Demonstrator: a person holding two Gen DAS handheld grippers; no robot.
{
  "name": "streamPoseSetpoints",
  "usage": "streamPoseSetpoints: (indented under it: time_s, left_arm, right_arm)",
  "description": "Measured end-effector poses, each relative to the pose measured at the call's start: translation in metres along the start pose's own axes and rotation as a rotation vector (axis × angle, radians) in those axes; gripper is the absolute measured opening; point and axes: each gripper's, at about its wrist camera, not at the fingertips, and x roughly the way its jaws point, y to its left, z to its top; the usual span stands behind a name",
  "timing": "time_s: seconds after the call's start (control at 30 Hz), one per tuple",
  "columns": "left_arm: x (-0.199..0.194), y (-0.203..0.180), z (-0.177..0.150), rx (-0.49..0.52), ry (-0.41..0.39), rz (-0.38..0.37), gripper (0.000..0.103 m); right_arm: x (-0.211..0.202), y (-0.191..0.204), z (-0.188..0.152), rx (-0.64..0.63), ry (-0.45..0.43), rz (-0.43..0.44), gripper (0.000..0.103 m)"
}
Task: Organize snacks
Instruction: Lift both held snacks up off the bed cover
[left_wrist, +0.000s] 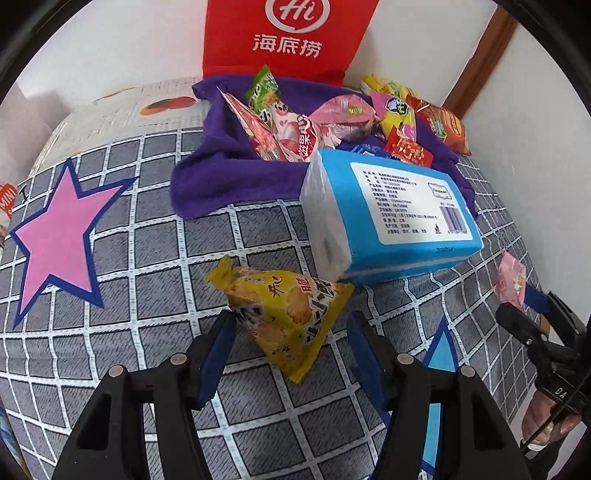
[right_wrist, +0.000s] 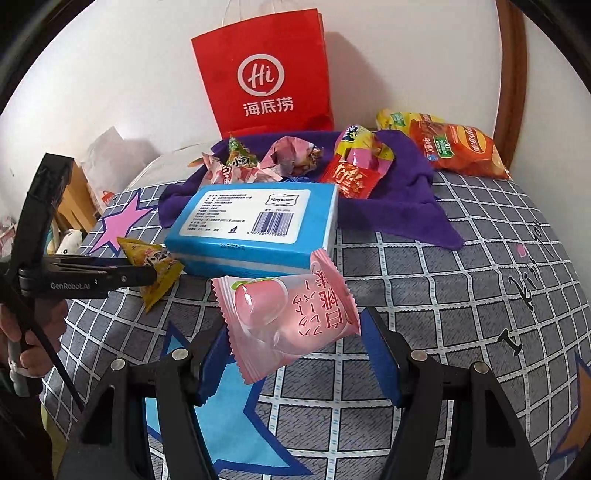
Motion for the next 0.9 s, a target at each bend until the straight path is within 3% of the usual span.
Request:
streamPoseSetpoints:
  time_s: [0.33, 0.6, 0.9]
  left_arm:
    - [0.02, -0.001, 0.004, 0.019, 0.027, 0.023, 0.06]
    - [0.023, -0.005, 0.004, 0.057, 0.0, 0.037, 0.06]
    - [0.012, -0.002, -0.003, 0.056, -0.021, 0.028, 0.052]
  right_arm:
    - [0.002, 0.0, 0.002, -0.006, 0.006, -0.004, 0.067]
    - [0.008, 0.003, 0.001, -0.02, 0.023, -0.018, 0.067]
    - [0.015, 0.011, -0.007, -0.04, 0.057, -0.024, 0.067]
